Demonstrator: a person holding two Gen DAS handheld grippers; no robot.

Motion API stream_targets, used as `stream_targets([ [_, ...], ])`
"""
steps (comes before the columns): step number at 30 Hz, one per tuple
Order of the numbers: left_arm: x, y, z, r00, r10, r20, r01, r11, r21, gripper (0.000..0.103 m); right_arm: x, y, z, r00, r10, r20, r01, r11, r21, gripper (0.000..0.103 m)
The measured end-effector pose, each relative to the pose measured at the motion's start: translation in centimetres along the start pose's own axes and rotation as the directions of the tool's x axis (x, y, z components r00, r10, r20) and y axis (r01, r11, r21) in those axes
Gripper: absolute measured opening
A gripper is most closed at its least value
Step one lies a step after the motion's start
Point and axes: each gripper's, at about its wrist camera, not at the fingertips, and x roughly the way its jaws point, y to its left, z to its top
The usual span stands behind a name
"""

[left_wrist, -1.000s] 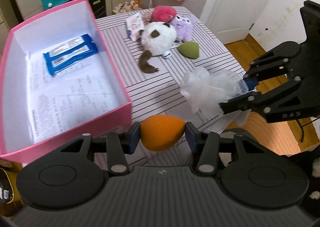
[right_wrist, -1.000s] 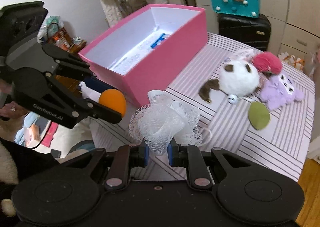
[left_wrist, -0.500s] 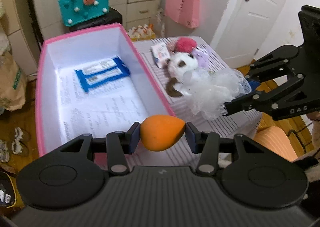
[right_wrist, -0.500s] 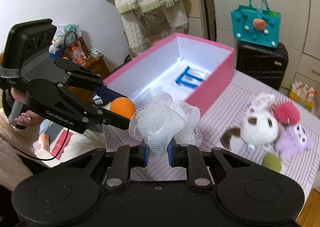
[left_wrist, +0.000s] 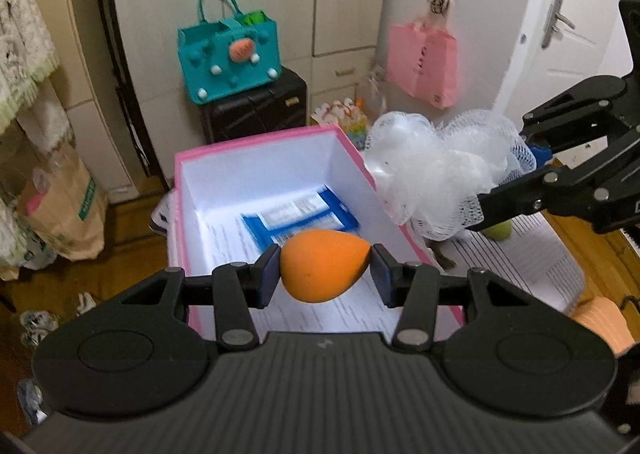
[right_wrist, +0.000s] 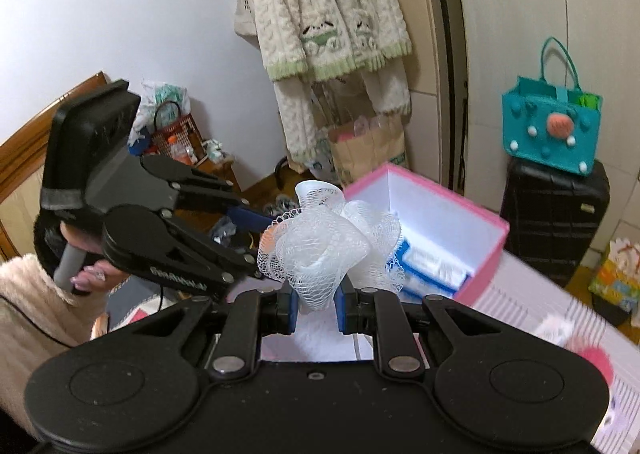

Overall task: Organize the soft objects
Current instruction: 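Carry the orange sponge with the left tool and the mesh puff with the right tool over the box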

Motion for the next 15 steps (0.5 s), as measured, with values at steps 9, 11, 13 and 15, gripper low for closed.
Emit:
stream_targets([
  [9, 3.2, 2.8, 2.5, 0.999, 0.048, -0.019, -0.047, 0.999, 0.007, 0.047, 4.3, -2.2, 3.4, 1.000, -0.014, -0.014, 0.014, 1.000, -0.002, 0.021],
  [11, 5.1, 3.5, 2.6, 0.997, 0.056, -0.050, -0.056, 0.998, 0.005, 0.047, 5.9, -3.2, 3.3, 0.999, -0.040, -0.035, 0.040, 0.999, 0.007, 0.021],
  [13, 7.2, 4.2, 2.7, 0.995, 0.065, -0.081, -0.064, 0.998, 0.009, 0.047, 7.6, -4.3, 3.1, 0.996, -0.064, -0.063, 0.065, 0.998, 0.013, 0.021],
  [15, 9.0, 4.7, 2.7, 0.992, 0.075, -0.101, -0.073, 0.997, 0.024, 0.047, 9.4, -5.6, 2.8, 0.991, -0.091, -0.101, 0.094, 0.995, 0.021, 0.021],
])
